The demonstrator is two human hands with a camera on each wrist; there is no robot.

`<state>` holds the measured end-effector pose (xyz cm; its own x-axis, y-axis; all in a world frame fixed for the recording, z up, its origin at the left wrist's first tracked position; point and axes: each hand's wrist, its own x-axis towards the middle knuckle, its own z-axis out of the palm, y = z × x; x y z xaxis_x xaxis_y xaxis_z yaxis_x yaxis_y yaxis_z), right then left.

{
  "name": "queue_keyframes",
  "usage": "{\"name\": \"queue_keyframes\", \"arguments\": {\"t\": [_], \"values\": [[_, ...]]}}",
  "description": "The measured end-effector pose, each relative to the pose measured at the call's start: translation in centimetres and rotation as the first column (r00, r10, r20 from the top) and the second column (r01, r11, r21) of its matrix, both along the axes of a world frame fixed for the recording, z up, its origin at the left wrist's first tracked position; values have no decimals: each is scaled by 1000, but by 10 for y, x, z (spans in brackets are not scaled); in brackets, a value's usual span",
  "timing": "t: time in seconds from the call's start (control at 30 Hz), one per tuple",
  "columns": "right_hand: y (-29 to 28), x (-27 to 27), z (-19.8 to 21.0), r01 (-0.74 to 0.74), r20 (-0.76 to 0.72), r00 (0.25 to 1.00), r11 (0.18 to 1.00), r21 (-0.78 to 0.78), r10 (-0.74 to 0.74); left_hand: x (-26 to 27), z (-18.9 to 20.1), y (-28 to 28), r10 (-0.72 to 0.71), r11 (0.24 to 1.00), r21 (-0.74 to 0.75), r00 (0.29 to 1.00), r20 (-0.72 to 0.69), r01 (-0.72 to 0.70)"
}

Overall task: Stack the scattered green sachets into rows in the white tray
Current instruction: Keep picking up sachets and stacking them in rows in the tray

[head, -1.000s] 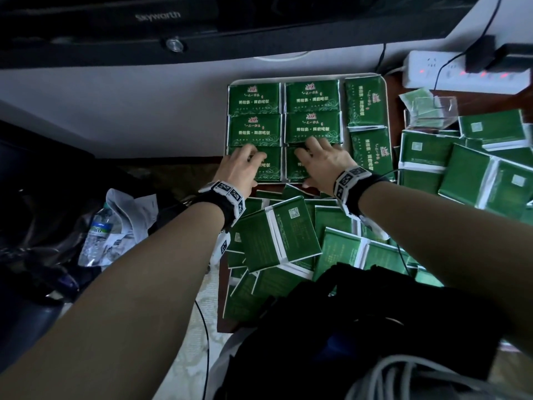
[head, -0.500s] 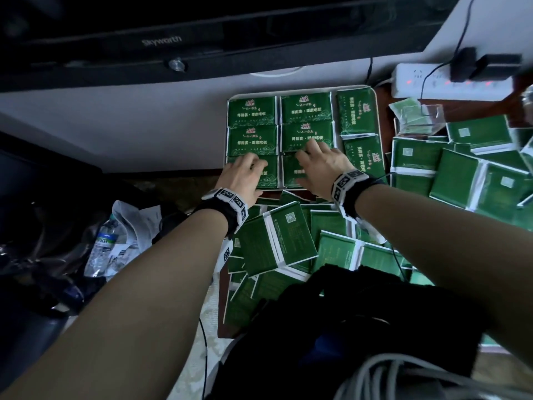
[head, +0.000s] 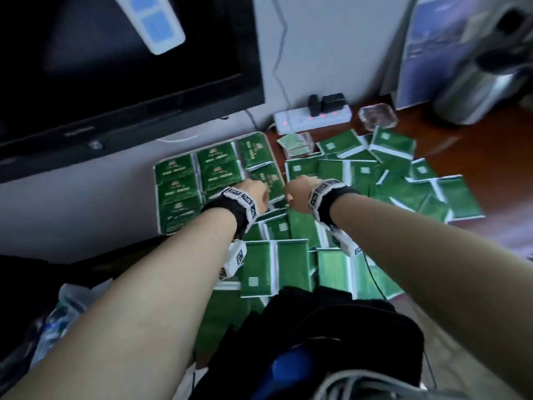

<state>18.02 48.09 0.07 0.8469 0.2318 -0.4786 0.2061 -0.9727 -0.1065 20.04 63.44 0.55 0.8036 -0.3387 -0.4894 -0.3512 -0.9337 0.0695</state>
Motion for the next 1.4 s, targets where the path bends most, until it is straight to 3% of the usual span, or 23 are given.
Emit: {"name": "queue_keyframes", "arguments": {"t": [0.27,0.47,0.73,0.83,1.03,1.27,1.4], "values": [[-177,-64,12,218,-43,974,969,-117,-224,-38,-2,-155,-196,980,-51,980,-29,195],[-297,-106,0,330,-93,935,935,-132,-343,-71,-1,-263,-205,978,-54,977,-51,202],[-429,-120,-48,343,-218,892,908,-242,-396,-112,-7,-373,-161,978,-147,983,-84,148],[-453,-117,-62,358,-219,886,902,-240,-410,-114,-13,-382,-137,985,-115,986,-97,126],[-446,-109,-49,427,-195,874,895,-129,-445,-77,-26,-379,-132,990,-61,985,-111,126],[-440,-83,-64,635,-114,763,771,-50,-636,13,-39,-390,-189,980,-63,982,-26,187],[-430,-65,-76,736,-176,660,675,-41,-730,65,-56,-407,-279,959,-44,960,19,280]]}}
